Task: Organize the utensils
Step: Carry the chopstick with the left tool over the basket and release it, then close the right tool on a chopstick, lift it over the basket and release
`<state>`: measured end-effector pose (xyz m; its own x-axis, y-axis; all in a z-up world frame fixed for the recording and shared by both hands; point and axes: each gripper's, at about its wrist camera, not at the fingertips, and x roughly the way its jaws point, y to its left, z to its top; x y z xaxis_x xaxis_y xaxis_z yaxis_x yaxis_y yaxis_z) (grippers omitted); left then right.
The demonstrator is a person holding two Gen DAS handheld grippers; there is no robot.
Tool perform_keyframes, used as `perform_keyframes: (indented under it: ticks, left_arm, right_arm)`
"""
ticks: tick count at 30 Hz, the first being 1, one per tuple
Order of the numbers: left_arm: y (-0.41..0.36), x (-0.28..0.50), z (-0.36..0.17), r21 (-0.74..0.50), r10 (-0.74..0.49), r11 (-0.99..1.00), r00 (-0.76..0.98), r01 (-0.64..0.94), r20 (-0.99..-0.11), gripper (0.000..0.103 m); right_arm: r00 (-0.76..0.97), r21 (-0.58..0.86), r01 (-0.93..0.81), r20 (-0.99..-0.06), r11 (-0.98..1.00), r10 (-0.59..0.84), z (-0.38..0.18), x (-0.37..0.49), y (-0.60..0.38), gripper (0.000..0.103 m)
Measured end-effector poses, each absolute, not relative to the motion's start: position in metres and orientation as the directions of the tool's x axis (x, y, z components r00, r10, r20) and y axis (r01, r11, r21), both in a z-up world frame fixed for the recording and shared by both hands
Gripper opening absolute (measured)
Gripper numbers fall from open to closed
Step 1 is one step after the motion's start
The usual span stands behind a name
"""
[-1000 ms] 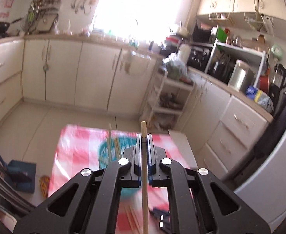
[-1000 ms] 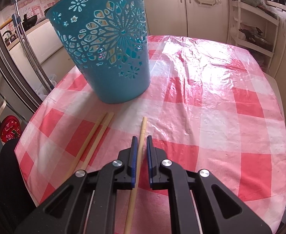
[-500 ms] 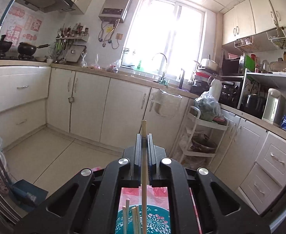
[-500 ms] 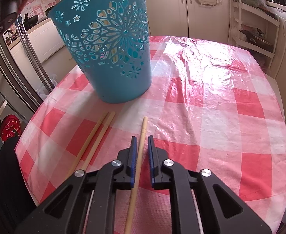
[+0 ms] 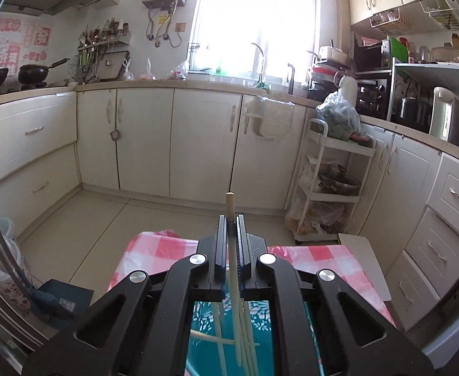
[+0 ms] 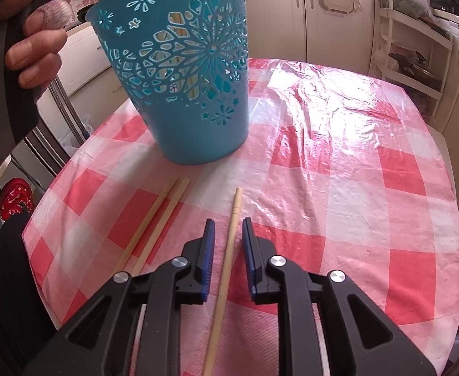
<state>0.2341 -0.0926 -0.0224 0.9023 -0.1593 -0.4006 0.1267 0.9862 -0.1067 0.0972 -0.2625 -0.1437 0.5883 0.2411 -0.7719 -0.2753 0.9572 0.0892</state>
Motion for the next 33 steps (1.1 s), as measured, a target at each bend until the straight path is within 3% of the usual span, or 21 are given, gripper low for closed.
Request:
perform_keyframes:
  ticks: [2, 4, 10, 18, 20, 25, 33]
  left_arm:
    - [-0.091, 0.228, -0.026, -0.100, -0.165, 0.986, 0.889, 0.135, -0.427, 0.018]
    - [-0.085, 0.215, -0.025, -0.090, -0.147, 0.989, 0.893, 0.120, -0.426, 0.041]
    - [-0.049, 0.167, -0.012, -0.102, -0.099, 0.993, 0.912, 0.063, -0.397, 0.058]
    - [0.012, 0.126, -0.042, -0.136, -0.022, 0.990, 0.882, -0.048, -0.470, 0.061]
    - [0.027, 0.117, -0.058, -0.138, 0.011, 0.986, 0.868, -0.091, -0.497, 0.061]
    - [0.060, 0.103, -0.096, -0.155, 0.055, 0.972, 0.811, -0.177, -0.582, 0.061]
    - [0.063, 0.096, -0.116, -0.149, 0.040, 0.974, 0.780, -0.169, -0.624, 0.061]
  right_arm:
    - [0.586, 0.103, -0.274, -0.771, 0.956, 0.251, -0.144, 0.098, -0.264, 0.018]
    - [0.580, 0.129, -0.272, -0.769, 0.954, 0.270, -0.144, 0.099, -0.267, 0.018]
    - [0.559, 0.204, -0.258, -0.766, 0.944, 0.318, -0.143, 0.099, -0.278, 0.018]
    - [0.619, -0.053, -0.306, -0.770, 0.951, 0.156, -0.144, 0.086, -0.245, 0.017]
    - [0.611, -0.030, -0.298, -0.774, 0.954, 0.166, -0.143, 0.086, -0.248, 0.006]
    - [0.576, 0.144, -0.259, -0.771, 0.955, 0.272, -0.137, 0.083, -0.271, 0.006]
    - [0.614, 0.428, -0.288, -0.604, 0.856, 0.509, -0.090, 0.073, -0.287, 0.006]
